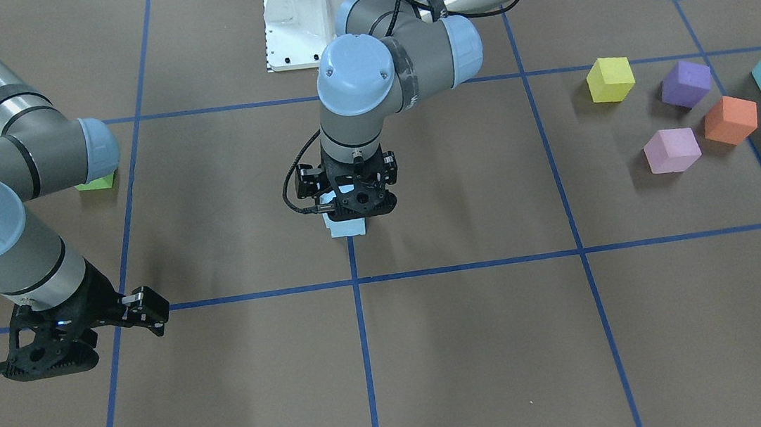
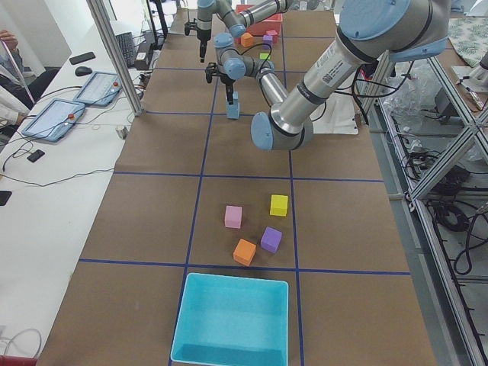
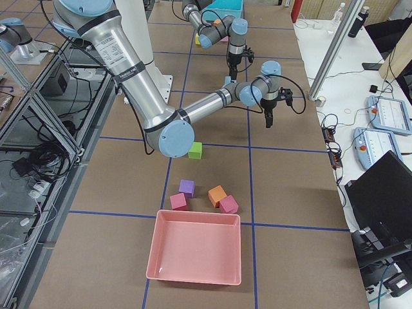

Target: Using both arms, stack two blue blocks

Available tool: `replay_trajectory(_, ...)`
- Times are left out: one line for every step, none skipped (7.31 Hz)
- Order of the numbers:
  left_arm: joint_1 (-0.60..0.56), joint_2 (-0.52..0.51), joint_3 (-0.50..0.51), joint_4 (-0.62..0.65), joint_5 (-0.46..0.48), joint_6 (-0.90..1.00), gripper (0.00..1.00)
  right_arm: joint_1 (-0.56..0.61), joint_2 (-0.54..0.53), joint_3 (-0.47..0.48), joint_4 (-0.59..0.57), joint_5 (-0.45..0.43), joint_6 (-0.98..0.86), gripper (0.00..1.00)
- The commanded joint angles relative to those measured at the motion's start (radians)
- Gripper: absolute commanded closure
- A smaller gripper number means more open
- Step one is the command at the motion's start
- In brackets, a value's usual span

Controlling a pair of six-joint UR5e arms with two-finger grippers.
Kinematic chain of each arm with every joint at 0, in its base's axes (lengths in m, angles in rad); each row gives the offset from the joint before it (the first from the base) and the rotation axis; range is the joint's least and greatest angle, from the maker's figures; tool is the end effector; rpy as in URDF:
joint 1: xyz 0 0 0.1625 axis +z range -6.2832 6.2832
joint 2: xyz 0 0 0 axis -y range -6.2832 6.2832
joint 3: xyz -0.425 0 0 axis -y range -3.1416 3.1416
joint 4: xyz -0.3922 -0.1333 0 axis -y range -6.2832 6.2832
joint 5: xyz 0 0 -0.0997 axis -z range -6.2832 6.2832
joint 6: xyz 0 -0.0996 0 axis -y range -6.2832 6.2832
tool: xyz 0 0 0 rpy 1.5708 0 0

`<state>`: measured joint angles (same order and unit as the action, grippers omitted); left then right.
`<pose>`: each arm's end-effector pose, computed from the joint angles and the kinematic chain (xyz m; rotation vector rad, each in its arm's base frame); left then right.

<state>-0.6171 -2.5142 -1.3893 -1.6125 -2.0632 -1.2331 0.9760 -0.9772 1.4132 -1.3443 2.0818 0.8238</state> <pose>0.5701 -0.5102 0.1304 -0.0517 0.9113 -0.0620 -0.3363 -0.6481 0.3563 0.1709 -0.7943 0.0470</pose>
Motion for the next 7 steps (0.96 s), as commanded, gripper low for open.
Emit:
replay_trajectory(-0.045, 0.096, -0.184, 0.099, -0.009, 0.007, 0.01, 0.036, -0.033, 0.032, -0.003, 0.007, 0.000, 0.00)
replay_trajectory(-0.094, 0.112, -0.292, 0.231, -0.047, 0.071, 0.00, 0.108, -0.128, 0.117, -0.015, 0.047, -0.021, 0.00)
replay_trajectory(-0.131, 0.142, -0.372, 0.297, -0.081, 0.120, 0.00, 0.174, -0.159, 0.133, -0.019, 0.129, -0.100, 0.00)
replay_trajectory(-0.144, 0.155, -0.384, 0.299, -0.086, 0.121, 0.00, 0.185, -0.173, 0.132, -0.019, 0.144, -0.124, 0.00)
replay_trajectory(-0.215, 0.170, -0.395, 0.299, -0.118, 0.136, 0.00, 0.188, -0.173, 0.127, -0.021, 0.150, -0.124, 0.00)
replay_trajectory(-0.299, 0.258, -0.446, 0.301, -0.197, 0.246, 0.00, 0.225, -0.196, 0.133, -0.048, 0.193, -0.127, 0.00)
replay_trajectory(-0.388, 0.350, -0.486, 0.301, -0.225, 0.376, 0.00, 0.283, -0.259, 0.174, -0.049, 0.239, -0.152, 0.00)
